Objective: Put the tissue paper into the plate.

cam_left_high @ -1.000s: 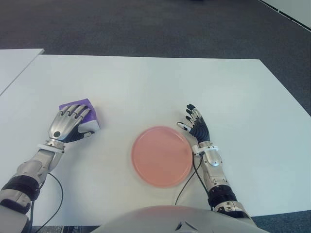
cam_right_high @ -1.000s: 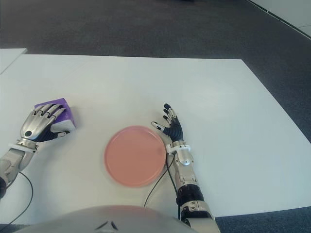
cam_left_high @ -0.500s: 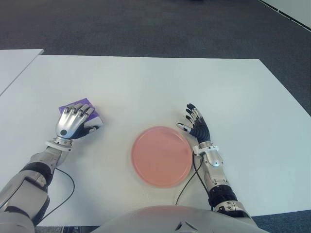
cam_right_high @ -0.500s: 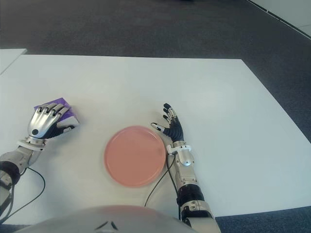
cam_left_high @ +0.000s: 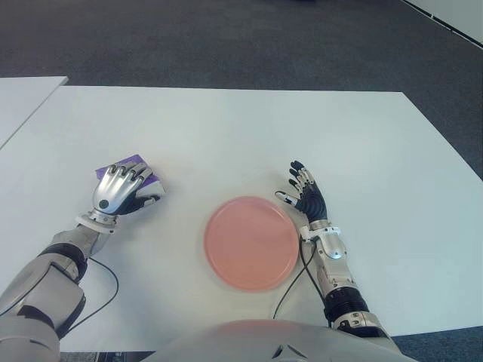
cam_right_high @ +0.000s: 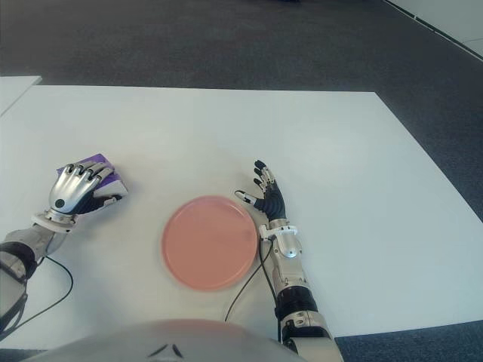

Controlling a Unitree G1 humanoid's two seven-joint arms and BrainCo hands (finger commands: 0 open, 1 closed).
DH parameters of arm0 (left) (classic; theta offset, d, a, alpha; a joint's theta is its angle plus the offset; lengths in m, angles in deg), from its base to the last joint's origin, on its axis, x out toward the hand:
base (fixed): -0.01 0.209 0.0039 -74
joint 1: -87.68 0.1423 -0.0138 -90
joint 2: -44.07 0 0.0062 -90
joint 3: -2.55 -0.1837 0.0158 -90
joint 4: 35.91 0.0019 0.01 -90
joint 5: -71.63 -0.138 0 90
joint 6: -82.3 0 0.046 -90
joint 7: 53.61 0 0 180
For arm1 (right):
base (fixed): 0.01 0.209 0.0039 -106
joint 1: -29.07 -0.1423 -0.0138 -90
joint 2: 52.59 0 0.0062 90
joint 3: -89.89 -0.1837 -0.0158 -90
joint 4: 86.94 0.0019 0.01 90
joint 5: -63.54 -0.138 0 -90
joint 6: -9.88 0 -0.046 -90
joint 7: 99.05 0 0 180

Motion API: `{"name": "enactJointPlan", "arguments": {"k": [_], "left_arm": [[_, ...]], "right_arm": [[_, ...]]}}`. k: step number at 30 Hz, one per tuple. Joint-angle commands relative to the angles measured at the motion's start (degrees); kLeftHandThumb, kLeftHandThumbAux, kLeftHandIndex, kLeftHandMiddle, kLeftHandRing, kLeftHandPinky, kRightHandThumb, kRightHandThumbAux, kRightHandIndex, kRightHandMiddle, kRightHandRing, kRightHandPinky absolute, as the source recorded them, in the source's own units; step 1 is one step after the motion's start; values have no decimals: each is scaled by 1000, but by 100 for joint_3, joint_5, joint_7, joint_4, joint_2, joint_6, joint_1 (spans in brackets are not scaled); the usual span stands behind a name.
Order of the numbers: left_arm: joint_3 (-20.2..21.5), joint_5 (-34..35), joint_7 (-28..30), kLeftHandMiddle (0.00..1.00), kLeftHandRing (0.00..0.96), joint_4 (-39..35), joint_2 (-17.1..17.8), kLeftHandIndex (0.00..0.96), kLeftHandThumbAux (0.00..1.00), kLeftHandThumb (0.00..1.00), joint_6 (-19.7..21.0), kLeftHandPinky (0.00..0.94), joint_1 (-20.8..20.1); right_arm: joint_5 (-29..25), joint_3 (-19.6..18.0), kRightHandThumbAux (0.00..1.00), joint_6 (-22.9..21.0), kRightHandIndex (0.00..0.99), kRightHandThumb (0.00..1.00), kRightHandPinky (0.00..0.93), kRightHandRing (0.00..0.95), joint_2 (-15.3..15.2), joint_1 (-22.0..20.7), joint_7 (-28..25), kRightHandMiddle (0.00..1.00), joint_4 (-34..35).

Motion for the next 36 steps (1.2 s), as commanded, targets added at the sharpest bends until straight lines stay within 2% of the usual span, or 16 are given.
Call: {"name": "enactJointPlan", "arguments": {"k": [1,11,24,36], "left_arm": [[-175,-27,-90,553,764,107,-129,420,666,843,-68,774,-4],[-206,127,-204,547,767,190,-197,423,665,844,-196,782,-85],[-113,311,-572,548,789,139,-233,421,663,847,-139,808,-308],[331,694,-657,544,807,-198,-5,422,663,847,-704,827,-794]], "right_arm": [[14,-44,835,-324,25,0,9,0,-14,482,43,0,-472],[17,-30,834,-267,20,0,8,0,-16,471,29,0,-501],[6,-41,830,-245,21,0,13,0,1,436,52,0,-559],[4,-35,797,-404,12,0,0,0,7,413,84,0,-511]]}}
